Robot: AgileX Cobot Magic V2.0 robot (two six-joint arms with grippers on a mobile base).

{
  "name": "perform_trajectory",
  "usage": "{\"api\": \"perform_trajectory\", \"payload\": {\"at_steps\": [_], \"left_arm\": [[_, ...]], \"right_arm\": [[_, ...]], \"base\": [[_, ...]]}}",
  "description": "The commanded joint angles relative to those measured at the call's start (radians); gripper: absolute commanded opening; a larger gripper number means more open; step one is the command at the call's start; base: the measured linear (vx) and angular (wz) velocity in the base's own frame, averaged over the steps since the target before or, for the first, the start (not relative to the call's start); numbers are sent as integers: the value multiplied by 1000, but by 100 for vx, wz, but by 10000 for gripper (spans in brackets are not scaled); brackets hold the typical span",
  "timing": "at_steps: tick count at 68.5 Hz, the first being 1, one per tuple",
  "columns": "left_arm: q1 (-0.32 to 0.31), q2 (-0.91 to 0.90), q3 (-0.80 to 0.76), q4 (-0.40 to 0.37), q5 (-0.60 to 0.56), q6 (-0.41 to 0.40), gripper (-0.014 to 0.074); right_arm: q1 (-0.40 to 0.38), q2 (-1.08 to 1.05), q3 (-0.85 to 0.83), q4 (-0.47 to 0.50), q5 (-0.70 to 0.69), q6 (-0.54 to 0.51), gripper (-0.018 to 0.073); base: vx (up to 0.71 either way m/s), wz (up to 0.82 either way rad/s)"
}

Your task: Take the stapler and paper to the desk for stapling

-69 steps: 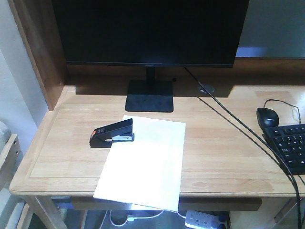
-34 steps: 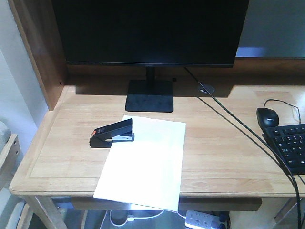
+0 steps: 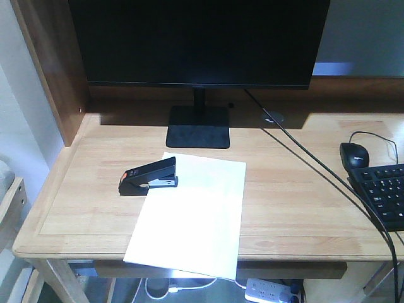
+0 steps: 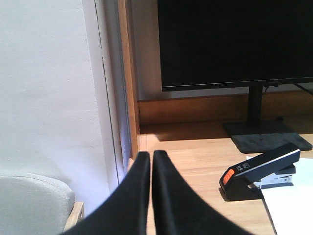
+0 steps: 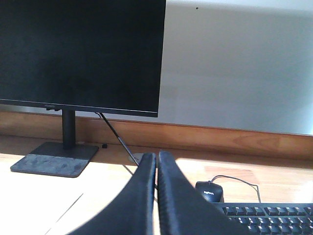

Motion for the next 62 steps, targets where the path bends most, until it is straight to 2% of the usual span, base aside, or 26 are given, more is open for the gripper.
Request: {"api": "perform_trajectory", "payload": {"at_steps": [1,62], "left_arm": [[-1,-14,11,-7,-71,-3,-6],[-1,-14,11,-7,-71,-3,-6]], "right_arm": [[-8,-6,5,-5,-79,-1,-10],[-8,-6,5,-5,-74,-1,-10]], "base": [[0,0],[0,0]]}}
